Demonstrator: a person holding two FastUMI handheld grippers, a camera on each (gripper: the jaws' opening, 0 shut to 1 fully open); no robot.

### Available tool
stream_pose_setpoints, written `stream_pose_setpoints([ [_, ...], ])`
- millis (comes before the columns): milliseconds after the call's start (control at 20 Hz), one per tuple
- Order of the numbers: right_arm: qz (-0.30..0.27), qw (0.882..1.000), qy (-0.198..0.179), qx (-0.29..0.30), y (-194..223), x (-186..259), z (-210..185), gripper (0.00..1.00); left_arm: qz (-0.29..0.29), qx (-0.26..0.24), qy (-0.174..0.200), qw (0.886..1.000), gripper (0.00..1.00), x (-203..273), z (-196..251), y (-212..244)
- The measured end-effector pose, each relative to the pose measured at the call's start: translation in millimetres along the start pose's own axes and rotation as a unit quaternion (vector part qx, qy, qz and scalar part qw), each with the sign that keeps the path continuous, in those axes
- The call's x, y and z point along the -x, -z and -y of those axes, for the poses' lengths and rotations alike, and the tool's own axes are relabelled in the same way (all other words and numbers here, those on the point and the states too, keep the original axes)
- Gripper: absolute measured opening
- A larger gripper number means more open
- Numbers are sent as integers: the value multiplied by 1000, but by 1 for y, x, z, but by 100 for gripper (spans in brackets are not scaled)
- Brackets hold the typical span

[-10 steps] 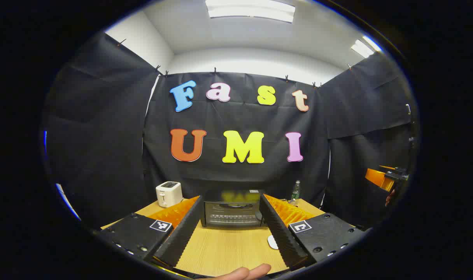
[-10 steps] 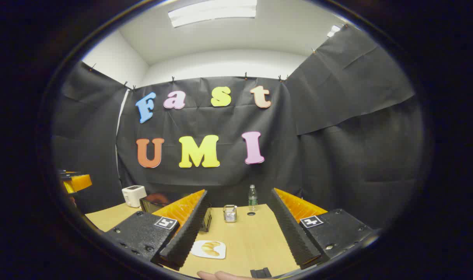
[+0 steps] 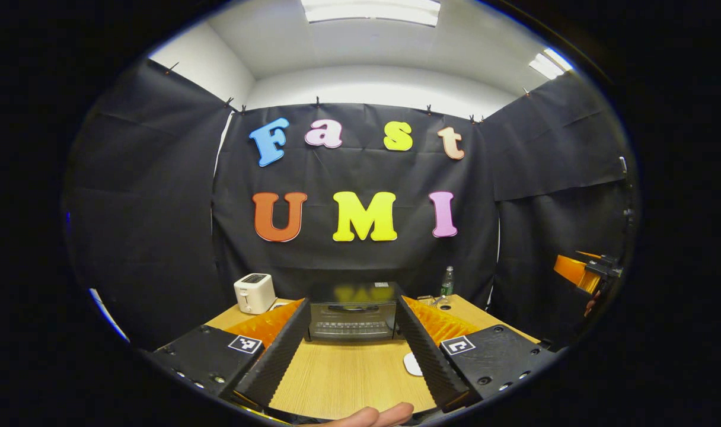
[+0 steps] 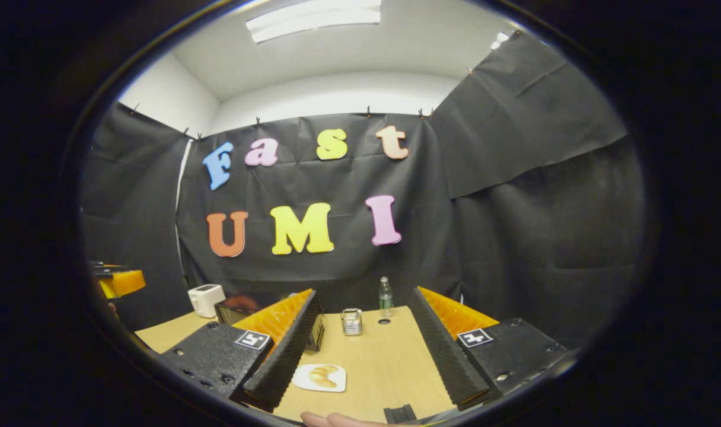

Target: Open the electric oven with the left hand, put the food in, and close the electric oven.

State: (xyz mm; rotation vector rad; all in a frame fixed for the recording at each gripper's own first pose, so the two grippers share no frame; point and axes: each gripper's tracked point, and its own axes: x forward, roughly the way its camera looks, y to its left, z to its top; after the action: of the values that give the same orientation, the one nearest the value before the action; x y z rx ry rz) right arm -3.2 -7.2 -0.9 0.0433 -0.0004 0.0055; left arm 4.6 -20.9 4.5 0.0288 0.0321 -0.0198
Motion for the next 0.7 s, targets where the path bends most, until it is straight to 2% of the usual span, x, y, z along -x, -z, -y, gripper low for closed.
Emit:
stream_pose_setpoints([
  [400,22,1000,-9,-18,-2,-2,6,96,-37,-33,30,998,94,-66,25,18],
  [450,27,999,-10,-18,-1,-2,8,96,-43,-28,38,998,83,-79,33,20],
  [550,23,1000,-8,-12,6,-2,14,96,-56,-28,63,996,94,-110,47,28],
  [700,19,1000,-7,-1,6,-1,19,96,-91,-41,76,992,97,-165,51,55],
])
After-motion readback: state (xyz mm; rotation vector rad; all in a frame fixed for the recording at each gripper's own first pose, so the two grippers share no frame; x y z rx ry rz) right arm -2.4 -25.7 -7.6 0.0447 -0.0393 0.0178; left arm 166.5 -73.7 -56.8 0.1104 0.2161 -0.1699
